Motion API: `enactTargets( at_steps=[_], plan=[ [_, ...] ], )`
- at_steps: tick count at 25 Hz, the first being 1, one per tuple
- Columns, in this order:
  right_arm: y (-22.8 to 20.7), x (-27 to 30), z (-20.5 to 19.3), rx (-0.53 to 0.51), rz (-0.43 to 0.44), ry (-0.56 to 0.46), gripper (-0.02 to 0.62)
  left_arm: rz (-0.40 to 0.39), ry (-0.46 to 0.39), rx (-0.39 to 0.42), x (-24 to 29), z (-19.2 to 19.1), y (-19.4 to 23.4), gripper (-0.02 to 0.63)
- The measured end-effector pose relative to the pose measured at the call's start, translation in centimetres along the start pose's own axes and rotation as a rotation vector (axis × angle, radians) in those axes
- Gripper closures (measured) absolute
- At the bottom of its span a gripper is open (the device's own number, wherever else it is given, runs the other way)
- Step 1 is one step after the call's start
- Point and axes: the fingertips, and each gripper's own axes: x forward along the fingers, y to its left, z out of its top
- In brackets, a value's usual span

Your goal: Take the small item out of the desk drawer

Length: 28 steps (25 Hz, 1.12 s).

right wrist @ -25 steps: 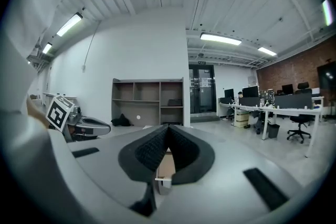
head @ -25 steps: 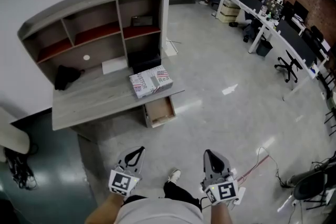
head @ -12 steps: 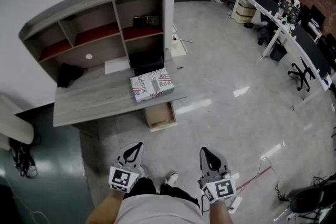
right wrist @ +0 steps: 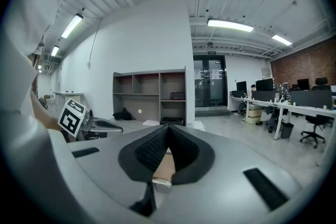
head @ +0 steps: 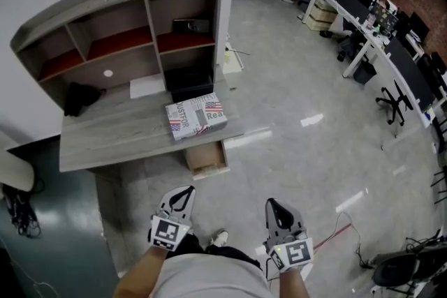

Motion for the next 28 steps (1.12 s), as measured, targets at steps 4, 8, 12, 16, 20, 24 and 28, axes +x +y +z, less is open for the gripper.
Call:
enactTargets(
  at_steps=[4, 8, 12, 16, 20, 24, 28],
  plan=[
    [-0.8, 2.7, -0.7, -0.003, 0.004, 0.03, 0.574, -0.037, 0.082, 0.05, 3.1, -2.9, 0.3, 0.586],
    [-0.2, 6.0, -2.4, 0.002, 0.031, 0.065, 0.574, -0.064, 0.165, 0.131, 7.4, -7.1, 1.3, 0.584],
    [-0.3, 8.5, -5.3, 0.01, 0.047, 0.114, 0.574, -0.09, 0.264, 0.172, 12.3, -13.1, 1.4, 0.548],
    [-0.4, 9.4, -8.6, 0.028, 0.046, 0.185, 0.574, -0.129, 0.368, 0.246, 15.7, -19.5, 0.2, 0.538],
    [-0.9, 10.1, -11.9, 0.049, 0.033, 0.226, 0.574, -0.161, 0.447, 0.346, 18.8, -25.0, -0.6, 0.511],
    [-1.2, 10.6, -14.9, 0.069, 0.023, 0.248, 0.574, -0.176, 0.51, 0.411, 21.2, -28.9, -0.6, 0.495],
    [-1.0, 10.7, -16.9, 0.085, 0.028, 0.268, 0.574, -0.188, 0.555, 0.453, 23.0, -30.7, -0.4, 0.485]
  ],
)
